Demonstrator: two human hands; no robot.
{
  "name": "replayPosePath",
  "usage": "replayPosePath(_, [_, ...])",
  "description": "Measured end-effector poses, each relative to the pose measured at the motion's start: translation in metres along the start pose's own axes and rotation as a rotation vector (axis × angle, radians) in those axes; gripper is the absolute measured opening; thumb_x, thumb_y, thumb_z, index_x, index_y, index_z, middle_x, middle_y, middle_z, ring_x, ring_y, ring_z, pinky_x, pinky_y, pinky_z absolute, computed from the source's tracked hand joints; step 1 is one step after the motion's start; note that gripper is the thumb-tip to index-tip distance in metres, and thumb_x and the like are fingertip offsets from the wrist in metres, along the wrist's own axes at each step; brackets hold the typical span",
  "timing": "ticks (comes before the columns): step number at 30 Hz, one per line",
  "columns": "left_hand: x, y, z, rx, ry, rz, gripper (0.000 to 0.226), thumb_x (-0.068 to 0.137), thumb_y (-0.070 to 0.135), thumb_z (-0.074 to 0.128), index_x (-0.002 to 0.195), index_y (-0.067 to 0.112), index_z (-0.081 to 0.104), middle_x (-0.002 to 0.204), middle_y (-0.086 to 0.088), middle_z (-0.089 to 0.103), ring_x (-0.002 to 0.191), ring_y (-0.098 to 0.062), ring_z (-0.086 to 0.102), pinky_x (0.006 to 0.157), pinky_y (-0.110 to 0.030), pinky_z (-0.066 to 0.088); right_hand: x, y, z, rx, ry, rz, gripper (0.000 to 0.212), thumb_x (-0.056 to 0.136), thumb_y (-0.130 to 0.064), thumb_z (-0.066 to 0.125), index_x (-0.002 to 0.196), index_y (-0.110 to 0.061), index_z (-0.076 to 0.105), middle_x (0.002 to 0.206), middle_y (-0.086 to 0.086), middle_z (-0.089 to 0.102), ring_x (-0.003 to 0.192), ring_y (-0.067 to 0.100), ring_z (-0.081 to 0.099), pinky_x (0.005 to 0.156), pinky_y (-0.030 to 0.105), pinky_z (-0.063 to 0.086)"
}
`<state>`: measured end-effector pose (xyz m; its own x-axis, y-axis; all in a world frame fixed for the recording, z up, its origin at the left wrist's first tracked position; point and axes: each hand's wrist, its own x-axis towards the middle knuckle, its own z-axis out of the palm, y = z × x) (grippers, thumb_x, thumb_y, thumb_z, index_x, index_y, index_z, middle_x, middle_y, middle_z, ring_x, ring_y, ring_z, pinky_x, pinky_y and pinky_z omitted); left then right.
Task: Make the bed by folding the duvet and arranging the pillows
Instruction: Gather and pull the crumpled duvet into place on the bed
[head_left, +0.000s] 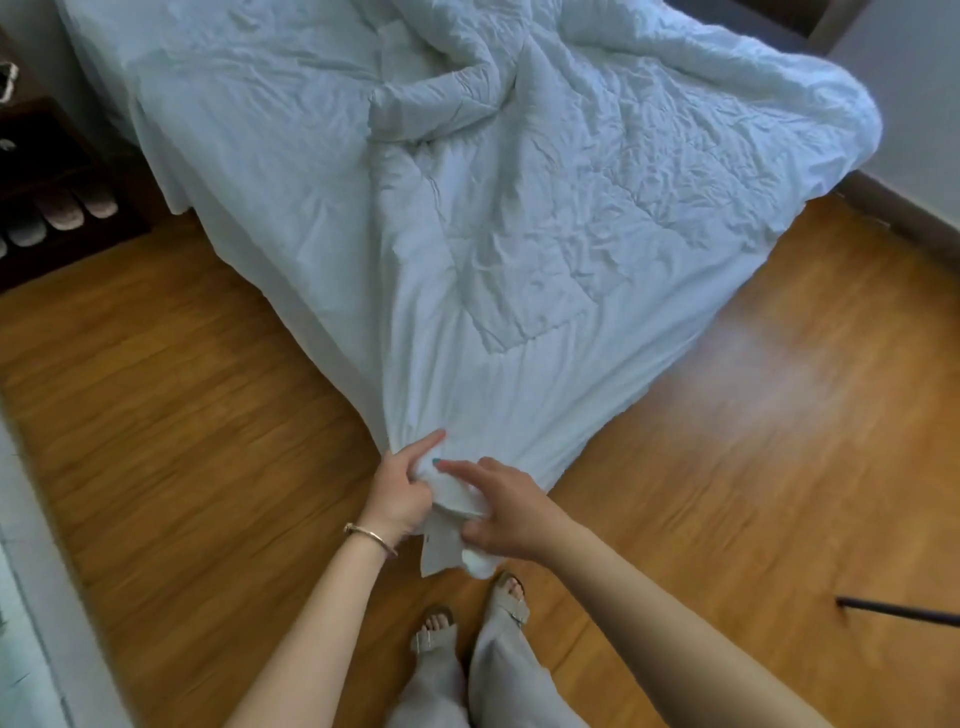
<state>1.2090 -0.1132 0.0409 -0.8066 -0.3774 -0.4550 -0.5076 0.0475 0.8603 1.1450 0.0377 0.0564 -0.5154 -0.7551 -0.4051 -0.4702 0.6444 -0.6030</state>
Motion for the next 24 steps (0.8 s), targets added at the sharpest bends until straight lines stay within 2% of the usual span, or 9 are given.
replayPosePath(3, [0.003, -0.021, -0.006, 0.261, 0.011, -0.092, 0.062, 0.089, -0.009, 0.042, 0.14, 0.026, 0.047, 0.144, -0.011, 0.03, 0.133, -0.029, 0.039, 0.104, -0.026, 0.037, 0.003, -0.005, 0.034, 0.038, -0.089, 0.113, 0.077, 0.086, -0.027, 0.064, 0.149, -0.042, 0.022, 0.123, -0.003, 0.041, 0.098, 0.018, 0.054, 0.089, 0.035, 0.051])
replayPosePath(5, [0.013, -0.022, -0.005, 0.361, -0.026, -0.135, 0.066, 0.091, -0.006, 0.037, 0.146, 0.029, 0.036, 0.148, -0.007, 0.02, 0.13, -0.029, 0.041, 0.098, -0.028, 0.042, 0.003, 0.005, 0.036, 0.065, -0.088, 0.163, 0.076, 0.088, -0.031, 0.061, 0.15, -0.044, 0.019, 0.133, -0.004, 0.039, 0.106, 0.017, 0.053, 0.089, 0.033, 0.051])
replayPosePath(7, [0.023, -0.024, -0.003, 0.407, -0.059, -0.19, 0.061, 0.094, 0.003, 0.039, 0.151, 0.021, 0.026, 0.144, -0.005, 0.022, 0.121, -0.028, 0.046, 0.095, -0.028, 0.043, 0.001, 0.017, 0.028, 0.058, -0.04, 0.198, 0.073, 0.09, -0.037, 0.06, 0.15, -0.044, 0.019, 0.14, -0.004, 0.038, 0.116, 0.016, 0.049, 0.089, 0.03, 0.049])
replayPosePath(9, [0.029, -0.027, 0.001, 0.44, -0.092, -0.267, 0.059, 0.094, 0.01, 0.042, 0.15, 0.012, 0.024, 0.138, -0.007, 0.024, 0.117, -0.028, 0.045, 0.102, -0.03, 0.04, -0.002, 0.028, 0.017, 0.053, 0.002, 0.228, 0.071, 0.091, -0.039, 0.059, 0.15, -0.043, 0.02, 0.141, -0.003, 0.039, 0.119, 0.016, 0.048, 0.091, 0.031, 0.049])
replayPosePath(13, [0.033, -0.031, 0.004, 0.533, -0.117, -0.349, 0.05, 0.092, 0.018, 0.044, 0.141, 0.012, 0.036, 0.126, -0.006, 0.024, 0.109, -0.029, 0.045, 0.099, -0.031, 0.041, 0.006, 0.047, -0.006, 0.062, 0.011, 0.278, 0.07, 0.093, -0.034, 0.057, 0.151, -0.041, 0.019, 0.142, -0.002, 0.038, 0.11, 0.017, 0.055, 0.087, 0.033, 0.053])
replayPosePath(17, [0.04, -0.02, -0.01, 0.578, -0.073, -0.358, 0.048, 0.095, 0.025, 0.042, 0.142, 0.016, 0.04, 0.146, -0.008, 0.024, 0.125, -0.029, 0.041, 0.103, -0.033, 0.039, 0.031, 0.051, -0.018, 0.077, -0.037, 0.263, 0.071, 0.093, -0.032, 0.056, 0.152, -0.039, 0.017, 0.143, -0.001, 0.037, 0.105, 0.017, 0.057, 0.086, 0.032, 0.054])
replayPosePath(21, [0.041, -0.014, -0.031, 0.618, -0.055, -0.342, 0.046, 0.092, 0.029, 0.045, 0.137, 0.019, 0.047, 0.136, -0.006, 0.048, 0.114, -0.025, 0.053, 0.093, -0.033, 0.046, 0.064, 0.044, -0.016, 0.079, -0.112, 0.275, 0.072, 0.093, -0.034, 0.057, 0.153, -0.028, 0.018, 0.147, 0.004, 0.037, 0.122, 0.022, 0.05, 0.096, 0.032, 0.048])
replayPosePath(24, [0.047, -0.015, -0.054, 0.663, -0.082, -0.329, 0.031, 0.091, 0.031, 0.046, 0.115, 0.02, 0.063, 0.116, -0.002, 0.062, 0.099, -0.021, 0.059, 0.086, -0.035, 0.051, 0.094, 0.032, -0.009, 0.07, -0.156, 0.318, 0.067, 0.095, -0.036, 0.056, 0.152, -0.021, 0.024, 0.148, 0.006, 0.038, 0.124, 0.024, 0.049, 0.098, 0.032, 0.046])
